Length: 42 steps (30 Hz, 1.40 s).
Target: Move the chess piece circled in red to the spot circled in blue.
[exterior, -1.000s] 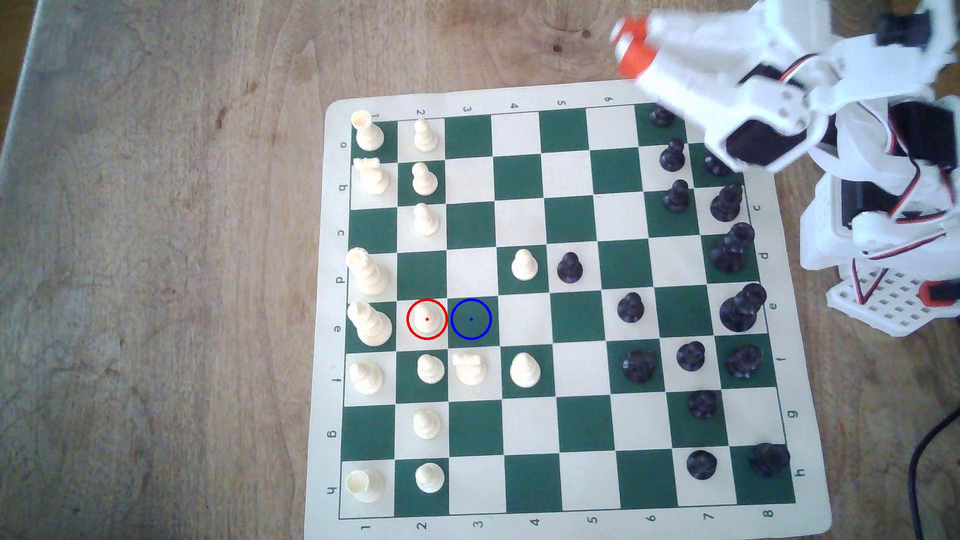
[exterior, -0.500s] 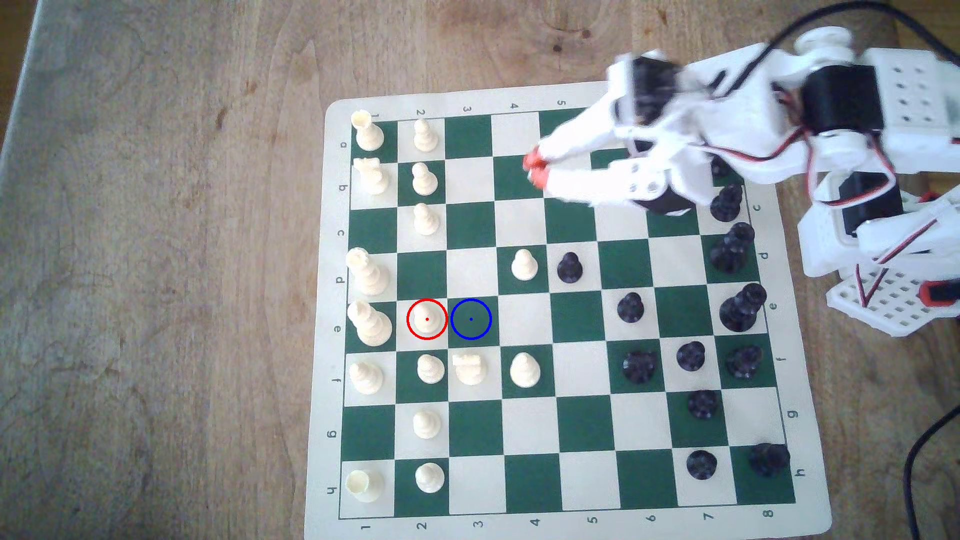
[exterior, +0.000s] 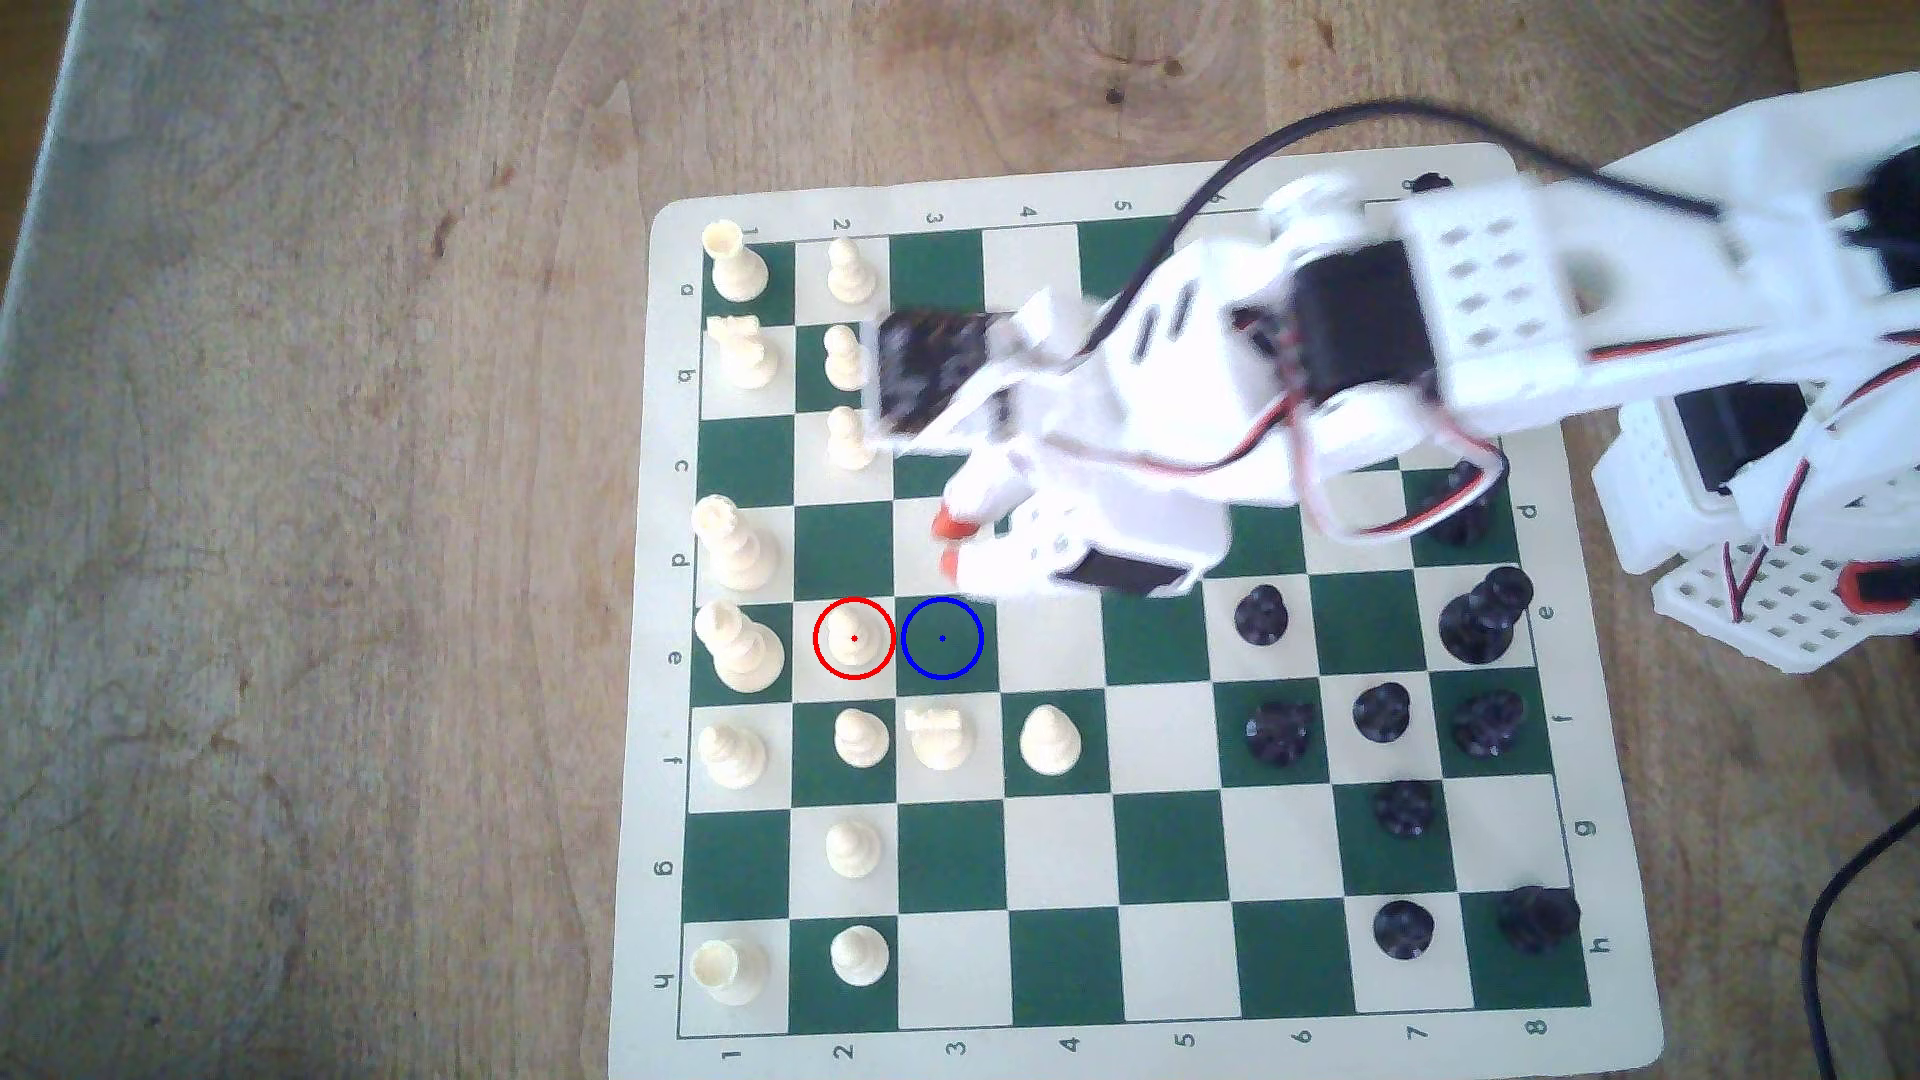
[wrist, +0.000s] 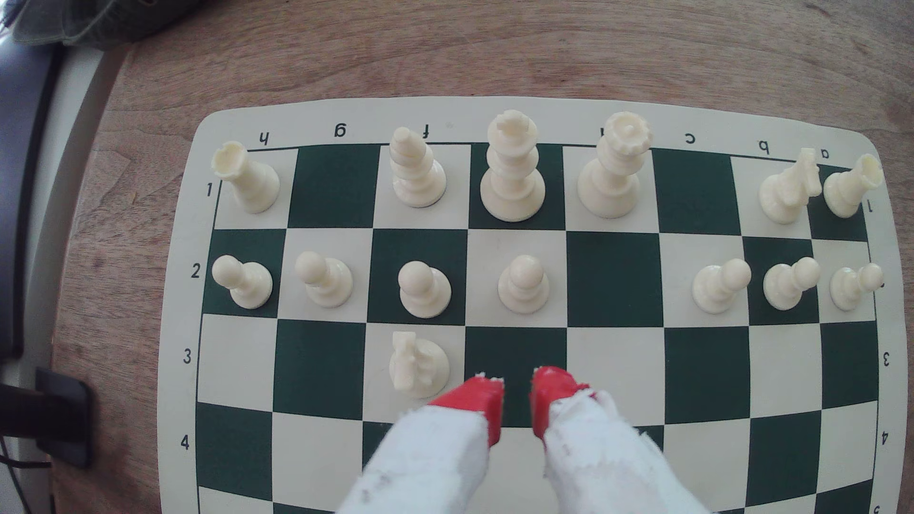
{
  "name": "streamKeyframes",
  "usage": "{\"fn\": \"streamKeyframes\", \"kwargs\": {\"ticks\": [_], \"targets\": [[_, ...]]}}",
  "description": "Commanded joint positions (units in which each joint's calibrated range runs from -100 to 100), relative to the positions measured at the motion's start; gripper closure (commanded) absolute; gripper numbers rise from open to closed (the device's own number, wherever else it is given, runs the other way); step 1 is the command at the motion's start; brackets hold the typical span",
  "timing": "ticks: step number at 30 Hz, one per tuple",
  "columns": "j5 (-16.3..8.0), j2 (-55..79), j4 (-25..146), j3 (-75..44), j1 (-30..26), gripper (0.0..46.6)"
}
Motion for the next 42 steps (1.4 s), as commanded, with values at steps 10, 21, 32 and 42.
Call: {"fn": "streamKeyframes", "kwargs": {"ticks": [10, 21, 32, 42], "targets": [[-4.0, 17.3, -1.7, -20.6, 0.8, 34.9], [-3.4, 26.5, -2.3, -28.4, 2.4, 32.9], [-3.2, 30.8, -2.1, -29.6, 2.4, 32.3], [-3.1, 33.3, -2.1, -29.6, 2.6, 32.6]]}}
